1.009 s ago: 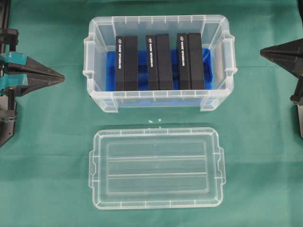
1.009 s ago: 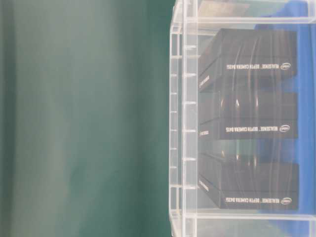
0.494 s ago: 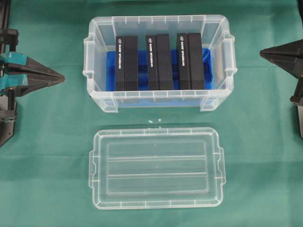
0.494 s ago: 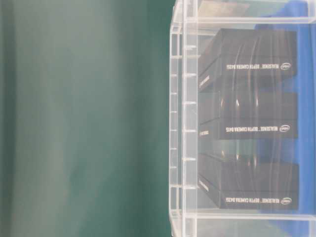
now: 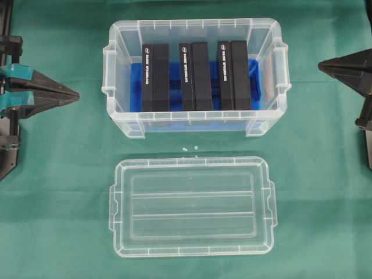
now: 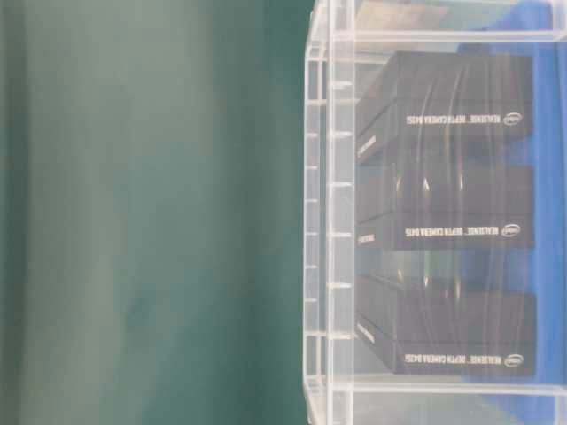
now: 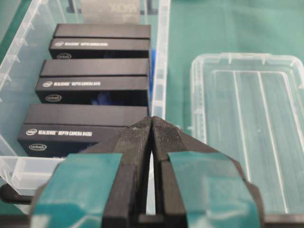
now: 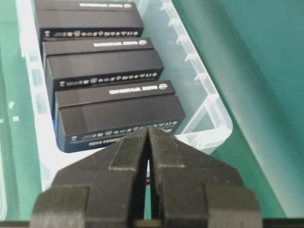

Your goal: Clamp the lid of the box with both arms, then lift and open it.

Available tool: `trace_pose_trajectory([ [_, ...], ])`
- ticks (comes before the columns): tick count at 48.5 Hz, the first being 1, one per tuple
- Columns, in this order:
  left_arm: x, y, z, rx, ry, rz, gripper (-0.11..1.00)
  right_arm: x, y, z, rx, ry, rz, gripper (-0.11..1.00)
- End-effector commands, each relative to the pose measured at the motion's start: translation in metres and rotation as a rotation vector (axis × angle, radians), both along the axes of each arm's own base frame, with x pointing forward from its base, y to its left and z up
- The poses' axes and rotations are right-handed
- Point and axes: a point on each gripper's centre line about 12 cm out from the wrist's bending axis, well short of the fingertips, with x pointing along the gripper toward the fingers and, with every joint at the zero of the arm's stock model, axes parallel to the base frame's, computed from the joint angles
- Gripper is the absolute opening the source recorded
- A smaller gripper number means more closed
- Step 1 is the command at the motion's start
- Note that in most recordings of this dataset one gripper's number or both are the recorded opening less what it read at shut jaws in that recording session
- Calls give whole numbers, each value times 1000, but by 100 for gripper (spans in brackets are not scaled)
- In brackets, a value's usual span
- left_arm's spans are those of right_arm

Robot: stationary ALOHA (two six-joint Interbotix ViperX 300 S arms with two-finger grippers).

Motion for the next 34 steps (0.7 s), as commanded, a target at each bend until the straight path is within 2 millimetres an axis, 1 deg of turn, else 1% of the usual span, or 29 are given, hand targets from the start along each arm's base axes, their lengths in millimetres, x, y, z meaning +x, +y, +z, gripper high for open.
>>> trace_pose_trajectory([
  [1,1,-1,4,-2,-11,-3,2,2,1,3,-3,-7,6,1],
  [34,1,-1,4,-2,-11,-3,2,2,2,2,11,-7,7,1],
])
